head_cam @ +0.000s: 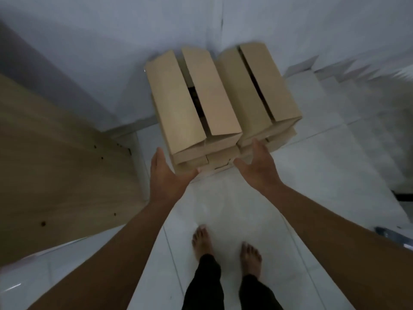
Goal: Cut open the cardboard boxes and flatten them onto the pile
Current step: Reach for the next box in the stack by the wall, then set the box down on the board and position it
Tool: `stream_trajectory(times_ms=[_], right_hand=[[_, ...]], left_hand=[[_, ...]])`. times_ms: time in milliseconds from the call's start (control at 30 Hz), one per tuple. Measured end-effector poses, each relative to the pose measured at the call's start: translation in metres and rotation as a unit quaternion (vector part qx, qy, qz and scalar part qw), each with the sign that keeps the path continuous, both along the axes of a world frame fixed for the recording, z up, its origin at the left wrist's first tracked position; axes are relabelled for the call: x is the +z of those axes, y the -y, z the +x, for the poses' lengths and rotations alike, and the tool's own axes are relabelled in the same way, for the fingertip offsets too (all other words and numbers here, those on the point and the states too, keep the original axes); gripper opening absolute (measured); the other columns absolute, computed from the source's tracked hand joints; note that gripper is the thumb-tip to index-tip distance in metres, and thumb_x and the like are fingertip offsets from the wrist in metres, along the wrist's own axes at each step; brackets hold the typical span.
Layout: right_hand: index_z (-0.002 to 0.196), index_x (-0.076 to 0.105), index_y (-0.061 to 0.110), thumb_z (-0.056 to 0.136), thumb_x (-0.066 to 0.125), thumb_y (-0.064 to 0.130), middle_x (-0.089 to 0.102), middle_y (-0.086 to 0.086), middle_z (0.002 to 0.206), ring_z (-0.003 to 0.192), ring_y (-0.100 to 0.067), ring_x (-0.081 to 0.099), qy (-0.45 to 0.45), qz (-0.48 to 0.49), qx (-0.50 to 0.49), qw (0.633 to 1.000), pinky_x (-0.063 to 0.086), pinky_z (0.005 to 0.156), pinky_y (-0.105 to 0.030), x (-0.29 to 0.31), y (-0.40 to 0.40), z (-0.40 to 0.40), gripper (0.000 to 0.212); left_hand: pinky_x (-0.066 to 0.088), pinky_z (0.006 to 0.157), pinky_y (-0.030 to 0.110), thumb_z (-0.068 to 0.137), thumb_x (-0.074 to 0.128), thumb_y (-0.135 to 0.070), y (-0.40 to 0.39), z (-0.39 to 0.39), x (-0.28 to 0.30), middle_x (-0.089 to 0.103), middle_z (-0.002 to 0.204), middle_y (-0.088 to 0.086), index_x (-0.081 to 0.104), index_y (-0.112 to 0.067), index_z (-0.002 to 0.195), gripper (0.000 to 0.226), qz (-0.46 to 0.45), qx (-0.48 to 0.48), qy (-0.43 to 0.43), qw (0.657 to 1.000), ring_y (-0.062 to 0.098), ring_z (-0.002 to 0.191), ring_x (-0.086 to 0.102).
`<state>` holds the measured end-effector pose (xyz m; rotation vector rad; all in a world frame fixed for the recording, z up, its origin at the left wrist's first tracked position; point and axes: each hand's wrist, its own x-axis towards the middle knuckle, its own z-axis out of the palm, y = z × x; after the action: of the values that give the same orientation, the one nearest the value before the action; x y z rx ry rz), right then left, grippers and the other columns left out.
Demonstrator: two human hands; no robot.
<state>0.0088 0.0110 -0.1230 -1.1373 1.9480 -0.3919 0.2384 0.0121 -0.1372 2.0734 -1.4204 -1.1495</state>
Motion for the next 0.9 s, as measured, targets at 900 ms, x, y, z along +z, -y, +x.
stream_trajectory(times_ms=[900], right_hand=[[0.128, 0.052, 0.032, 0.022, 0.099, 0.062, 0.056, -0.001, 0.133, 0.119, -0.015, 0.06, 0.258, -0.167, -0.043, 0.951, 0.056, 0.097, -0.042, -0.063, 0.033, -0.002, 0.12]], left_hand=[[0.06, 0.082, 0.027, 0.044, 0.102, -0.019, 0.011, 0.003, -0.028, 0.058, 0.126, -0.001, 0.042, -0.026, 0.129, 0.104, -0.134, 0.139, -0.202, 0.96, 0.003, 0.107, 0.064]])
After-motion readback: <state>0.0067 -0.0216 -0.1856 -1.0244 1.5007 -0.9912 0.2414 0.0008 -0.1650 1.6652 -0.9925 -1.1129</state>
